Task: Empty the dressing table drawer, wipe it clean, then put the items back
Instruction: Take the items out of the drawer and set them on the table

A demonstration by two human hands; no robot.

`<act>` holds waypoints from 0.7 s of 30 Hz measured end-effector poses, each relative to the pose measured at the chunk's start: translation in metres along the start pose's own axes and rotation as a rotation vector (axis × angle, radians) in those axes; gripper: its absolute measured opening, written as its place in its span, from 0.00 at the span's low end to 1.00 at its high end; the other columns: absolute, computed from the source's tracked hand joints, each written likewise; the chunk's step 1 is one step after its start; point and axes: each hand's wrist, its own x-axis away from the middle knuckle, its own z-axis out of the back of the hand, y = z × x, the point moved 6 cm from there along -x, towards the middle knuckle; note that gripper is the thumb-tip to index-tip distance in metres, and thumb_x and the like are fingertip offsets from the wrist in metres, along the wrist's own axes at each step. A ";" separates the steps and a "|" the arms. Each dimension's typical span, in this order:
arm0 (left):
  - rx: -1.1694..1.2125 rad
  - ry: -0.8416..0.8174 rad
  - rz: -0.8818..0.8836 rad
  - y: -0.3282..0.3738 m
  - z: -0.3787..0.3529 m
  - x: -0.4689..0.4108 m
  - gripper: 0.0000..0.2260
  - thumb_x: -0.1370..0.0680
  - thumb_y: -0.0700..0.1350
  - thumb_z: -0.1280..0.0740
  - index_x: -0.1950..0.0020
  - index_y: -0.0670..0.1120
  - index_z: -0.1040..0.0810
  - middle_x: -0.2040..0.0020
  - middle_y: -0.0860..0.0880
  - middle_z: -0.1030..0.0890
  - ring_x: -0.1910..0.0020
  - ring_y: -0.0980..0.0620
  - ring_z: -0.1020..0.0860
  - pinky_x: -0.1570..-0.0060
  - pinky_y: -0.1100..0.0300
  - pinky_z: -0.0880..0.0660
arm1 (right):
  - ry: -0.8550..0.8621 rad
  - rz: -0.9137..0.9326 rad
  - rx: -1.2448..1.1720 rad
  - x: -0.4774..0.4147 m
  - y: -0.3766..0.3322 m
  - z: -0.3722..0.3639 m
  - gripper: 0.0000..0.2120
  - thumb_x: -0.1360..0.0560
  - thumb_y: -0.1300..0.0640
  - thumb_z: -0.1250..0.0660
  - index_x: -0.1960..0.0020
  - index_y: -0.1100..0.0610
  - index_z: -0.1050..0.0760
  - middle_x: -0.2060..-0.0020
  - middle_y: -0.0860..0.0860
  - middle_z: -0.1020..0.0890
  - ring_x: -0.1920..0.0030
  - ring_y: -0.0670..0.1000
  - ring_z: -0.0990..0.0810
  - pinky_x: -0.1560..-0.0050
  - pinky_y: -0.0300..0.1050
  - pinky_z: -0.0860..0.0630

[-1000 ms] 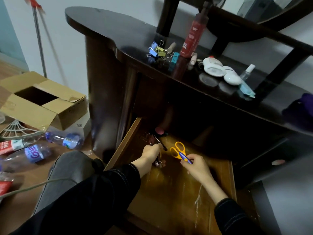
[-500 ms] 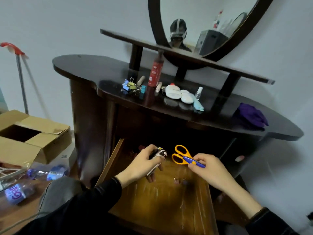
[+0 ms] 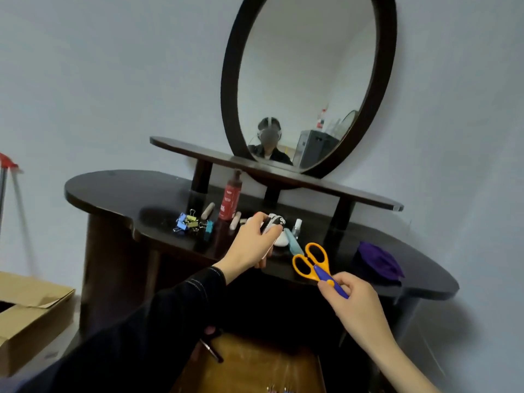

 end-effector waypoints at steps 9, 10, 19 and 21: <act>0.136 -0.037 0.087 -0.020 0.001 -0.025 0.18 0.18 0.51 0.38 0.45 0.35 0.27 0.71 0.43 0.22 0.80 0.46 0.27 0.82 0.63 0.34 | 0.048 -0.299 0.120 -0.110 0.042 -0.007 0.21 0.22 0.43 0.35 0.56 0.61 0.18 0.77 0.47 0.28 0.71 0.52 0.26 0.64 0.46 0.33; 0.147 -0.028 0.089 -0.021 0.002 -0.025 0.18 0.18 0.51 0.38 0.45 0.35 0.27 0.71 0.43 0.22 0.80 0.47 0.27 0.82 0.63 0.34 | 0.040 -0.319 0.157 -0.119 0.043 -0.014 0.21 0.22 0.42 0.36 0.56 0.58 0.18 0.77 0.47 0.26 0.70 0.52 0.23 0.64 0.46 0.31; 0.238 -0.114 0.083 -0.024 -0.001 -0.028 0.07 0.24 0.42 0.42 0.56 0.39 0.28 0.68 0.40 0.21 0.77 0.46 0.28 0.80 0.63 0.35 | 0.120 -0.353 0.221 -0.149 0.045 -0.037 0.21 0.22 0.47 0.38 0.71 0.55 0.26 0.74 0.49 0.23 0.66 0.53 0.21 0.65 0.44 0.32; 0.303 -0.143 0.090 -0.024 -0.001 -0.027 0.07 0.28 0.41 0.42 0.56 0.39 0.27 0.66 0.39 0.20 0.76 0.46 0.28 0.79 0.63 0.36 | 0.177 -0.335 0.069 -0.144 0.047 -0.033 0.17 0.22 0.51 0.36 0.69 0.54 0.27 0.72 0.48 0.24 0.66 0.54 0.22 0.63 0.46 0.30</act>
